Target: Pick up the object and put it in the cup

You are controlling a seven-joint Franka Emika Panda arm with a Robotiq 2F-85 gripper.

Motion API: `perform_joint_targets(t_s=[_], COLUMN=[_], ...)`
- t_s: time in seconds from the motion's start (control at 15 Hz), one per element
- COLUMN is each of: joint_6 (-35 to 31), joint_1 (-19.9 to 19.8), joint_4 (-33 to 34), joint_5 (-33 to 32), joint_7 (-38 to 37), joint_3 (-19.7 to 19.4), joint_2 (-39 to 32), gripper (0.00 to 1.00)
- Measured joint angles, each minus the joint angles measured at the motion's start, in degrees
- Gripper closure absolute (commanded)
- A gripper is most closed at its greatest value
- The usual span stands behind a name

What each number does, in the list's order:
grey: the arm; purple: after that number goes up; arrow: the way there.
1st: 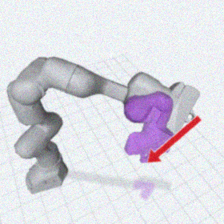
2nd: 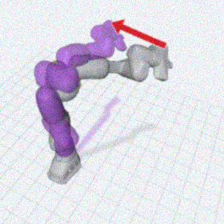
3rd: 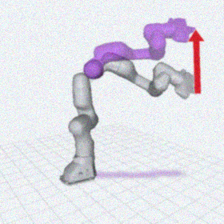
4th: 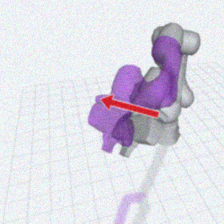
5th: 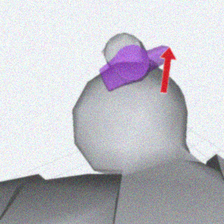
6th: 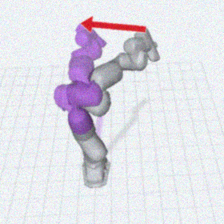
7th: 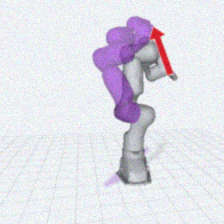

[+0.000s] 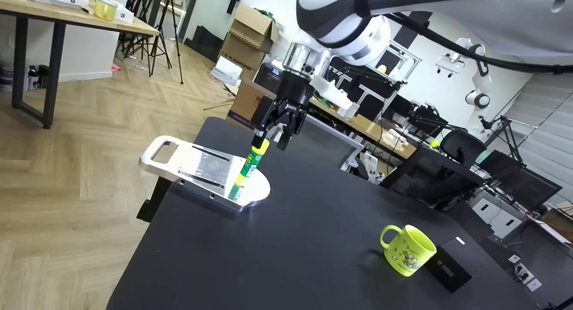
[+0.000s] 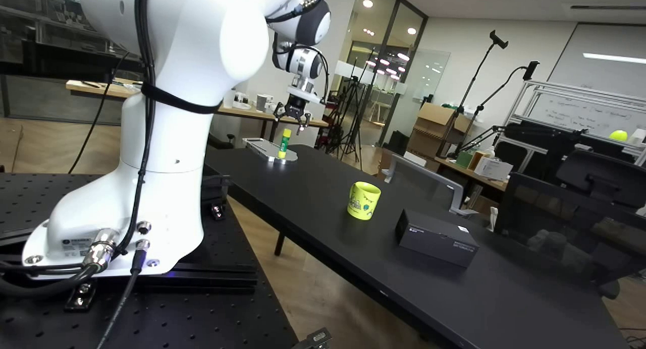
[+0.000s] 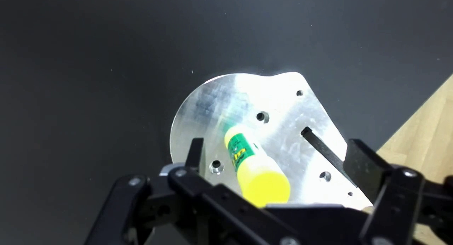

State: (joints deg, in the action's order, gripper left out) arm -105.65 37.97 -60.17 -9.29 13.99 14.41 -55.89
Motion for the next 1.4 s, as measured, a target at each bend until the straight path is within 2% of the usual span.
perform_joint_targets(t_s=[0.07,0.67,1.07,1.4], joint_6=[-0.53,-7.61,-11.11,-7.42], joint_1=[0.00,-0.01,-0.54,-1.93], joint_4=[-0.06,-0.99,-0.82,-0.98], joint_5=[-0.12,-0.59,-0.71,-0.74], joint_7=[0.00,0.02,-0.14,-0.82], joint_3=[-0.01,0.04,-0.21,-2.33], joint_2=[-0.13,-1.15,0.25,6.82], gripper=[0.25,0.89,0.91,0.91])
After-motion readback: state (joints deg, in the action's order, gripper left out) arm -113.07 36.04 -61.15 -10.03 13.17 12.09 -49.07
